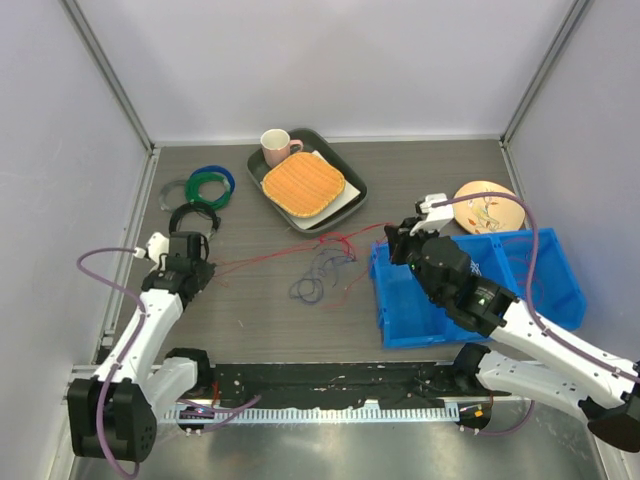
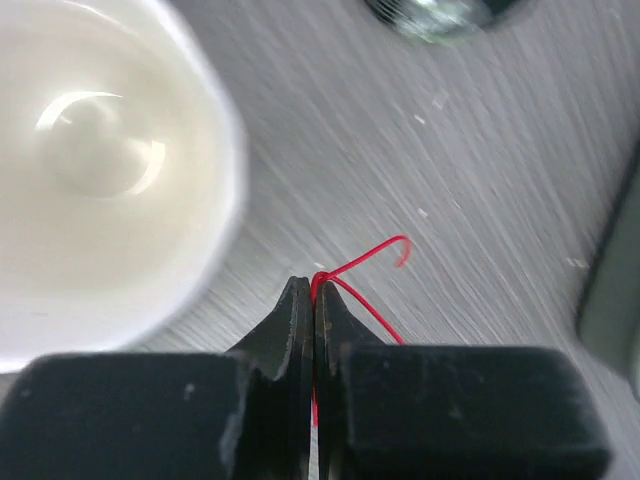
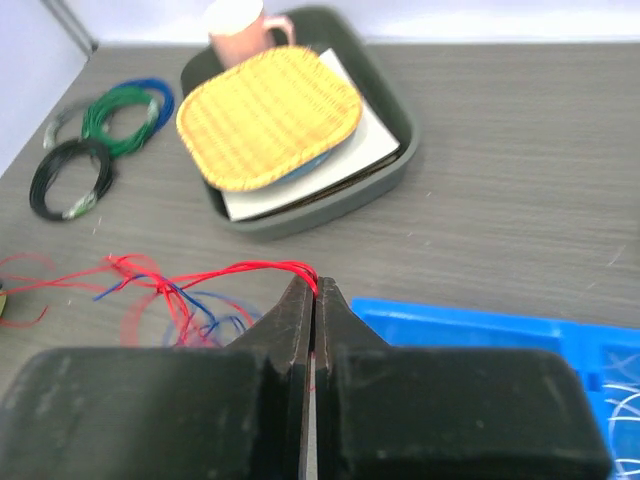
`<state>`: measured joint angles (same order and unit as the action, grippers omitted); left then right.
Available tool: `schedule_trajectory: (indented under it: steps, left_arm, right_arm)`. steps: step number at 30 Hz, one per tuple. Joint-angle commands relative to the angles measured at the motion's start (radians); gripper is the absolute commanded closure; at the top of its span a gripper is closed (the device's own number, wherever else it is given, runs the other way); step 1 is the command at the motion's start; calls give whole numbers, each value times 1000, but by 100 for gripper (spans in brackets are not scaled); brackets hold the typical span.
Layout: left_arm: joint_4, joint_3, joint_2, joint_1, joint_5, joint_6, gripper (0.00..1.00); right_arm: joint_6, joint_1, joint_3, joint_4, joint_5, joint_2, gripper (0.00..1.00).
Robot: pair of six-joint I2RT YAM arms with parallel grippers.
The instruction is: Untangle the cables
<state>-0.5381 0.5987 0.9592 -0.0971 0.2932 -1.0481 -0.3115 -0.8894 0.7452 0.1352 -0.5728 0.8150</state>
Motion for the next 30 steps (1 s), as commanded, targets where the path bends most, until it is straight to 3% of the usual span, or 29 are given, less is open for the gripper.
schedule_trajectory:
  steps: [1,5,6,9,12,16,17,18,19,21,26,30]
  left_arm:
    - [-71,-37,-25,59,127,23,100]
    - [18,-66,-63,59,-11,75,100]
    - [26,-73,-72,59,-32,83,100]
    - [-12,-66,-102,59,26,62,100]
    - [-83,-60,-119,59,142,30,100]
    - [-65,-63,-116,59,113,33,97]
    - [-65,-60,-114,59,104,33,88]
    - [-63,-54,-111,59,89,40,55]
    - [-62,-48,-111,59,66,66,29]
    - [-45,-33,-129,60,-38,95,1]
    - [44,-30,-250,33,-406,184,0]
    - [165,-40,-393,-70,-465,200,0]
  right_arm:
    - [101,32,95,-83,-15,-57,99]
    - [140,33,98,-131,437,71,99]
    - [138,32,109,-129,609,105,99]
    - [134,30,186,-149,781,234,99]
    - [150,30,255,-105,684,294,99]
    - [155,30,278,-88,544,322,94]
    - [157,30,275,-88,551,331,94]
    - [144,30,269,-92,559,338,96]
    - [144,30,257,-100,667,364,98]
    - [135,29,255,-121,734,395,99]
    - [114,27,306,-108,742,483,99]
    - [103,27,316,-100,723,500,99]
